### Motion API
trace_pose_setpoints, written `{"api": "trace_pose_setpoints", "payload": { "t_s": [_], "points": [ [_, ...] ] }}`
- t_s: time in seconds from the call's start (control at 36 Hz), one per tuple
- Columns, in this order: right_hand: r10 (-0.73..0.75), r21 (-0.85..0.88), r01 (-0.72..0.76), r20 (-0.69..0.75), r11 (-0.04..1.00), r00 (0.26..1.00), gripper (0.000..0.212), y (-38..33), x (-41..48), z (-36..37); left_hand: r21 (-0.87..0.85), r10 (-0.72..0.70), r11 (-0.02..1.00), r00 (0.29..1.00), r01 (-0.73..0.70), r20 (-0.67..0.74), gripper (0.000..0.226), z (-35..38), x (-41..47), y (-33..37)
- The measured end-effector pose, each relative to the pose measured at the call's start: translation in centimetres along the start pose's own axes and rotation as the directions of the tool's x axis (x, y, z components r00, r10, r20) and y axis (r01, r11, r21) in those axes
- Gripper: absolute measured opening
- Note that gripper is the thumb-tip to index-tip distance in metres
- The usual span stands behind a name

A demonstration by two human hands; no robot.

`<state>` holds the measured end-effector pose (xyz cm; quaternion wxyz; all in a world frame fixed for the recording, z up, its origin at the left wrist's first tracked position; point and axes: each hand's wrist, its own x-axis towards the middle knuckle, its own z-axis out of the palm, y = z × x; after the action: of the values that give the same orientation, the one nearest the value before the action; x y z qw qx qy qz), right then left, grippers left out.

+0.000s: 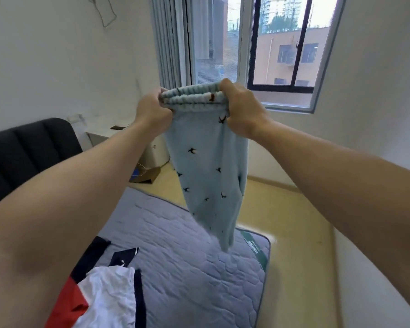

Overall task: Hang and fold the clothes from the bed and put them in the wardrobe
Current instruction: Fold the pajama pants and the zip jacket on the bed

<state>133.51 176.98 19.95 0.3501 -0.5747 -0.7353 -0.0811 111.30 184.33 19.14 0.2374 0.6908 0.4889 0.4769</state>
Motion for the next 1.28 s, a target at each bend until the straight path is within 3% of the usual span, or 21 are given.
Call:
{"api": "trace_pose_setpoints", "payload": {
  "t_s": [0.11,0.25,0.36,0.44,0.53,0.67,0.78,0.86,1.06,1.19,1.28],
  "points": [
    [-0.059,0.001,0.059,0.033,0.998,0.998,0.053,-1.6,-1.9,1.1,-0.055,-0.036,0.998,0.999,0.035,-0.018,0.035,-1.5,-2.9,-2.3],
    [-0.022,0.050,0.014,0.168,0.999,0.986,0.078,-4.2,-7.5,5.7,-0.014,-0.093,0.995,0.995,0.094,0.038,0.033,-2.7,-10.4,-9.0],
    [0.012,-0.003,-0.012,0.330,1.000,0.944,0.053,-6.3,-14.4,11.7,0.126,-0.099,0.989,0.980,0.078,0.171,0.047,-2.7,-18.1,-17.1],
    [0.020,-0.075,0.020,0.496,0.997,0.868,0.030,-7.4,-21.5,17.7,0.304,-0.126,0.952,0.957,0.043,0.260,0.049,-1.8,-24.0,-24.1],
    [0.023,-0.117,0.065,0.627,0.991,0.779,0.031,-8.0,-30.3,25.0,0.417,-0.162,0.909,0.917,-0.005,0.365,0.039,0.0,-31.0,-31.6],
    [0.024,-0.100,0.090,0.792,0.991,0.610,0.041,-9.3,-45.5,35.7,0.606,-0.333,0.788,0.749,-0.113,0.573,0.042,1.9,-44.4,-42.3],
    [0.045,-0.080,0.050,0.865,0.996,0.499,0.049,-11.0,-55.3,40.7,0.624,-0.394,0.752,0.614,-0.213,0.684,0.034,2.4,-53.8,-47.2],
    [0.003,-0.036,0.070,0.907,0.997,0.420,0.049,-13.0,-60.8,43.0,0.639,-0.423,0.716,0.554,-0.281,0.717,0.033,2.0,-59.6,-49.6],
    [-0.044,0.030,0.048,0.946,0.998,0.322,0.038,-18.1,-69.4,46.7,0.679,-0.480,0.695,0.551,-0.237,0.683,0.022,0.5,-68.9,-53.3],
    [-0.050,0.051,0.001,0.967,0.999,0.251,0.041,-21.9,-75.2,49.2,0.719,-0.571,0.658,0.473,-0.226,0.671,0.028,-1.2,-74.4,-56.0],
    [0.001,0.015,-0.076,0.979,0.997,0.205,0.033,-23.5,-78.6,50.3,0.700,-0.565,0.692,0.472,-0.177,0.677,0.026,-2.1,-77.9,-57.4]
  ]
}}
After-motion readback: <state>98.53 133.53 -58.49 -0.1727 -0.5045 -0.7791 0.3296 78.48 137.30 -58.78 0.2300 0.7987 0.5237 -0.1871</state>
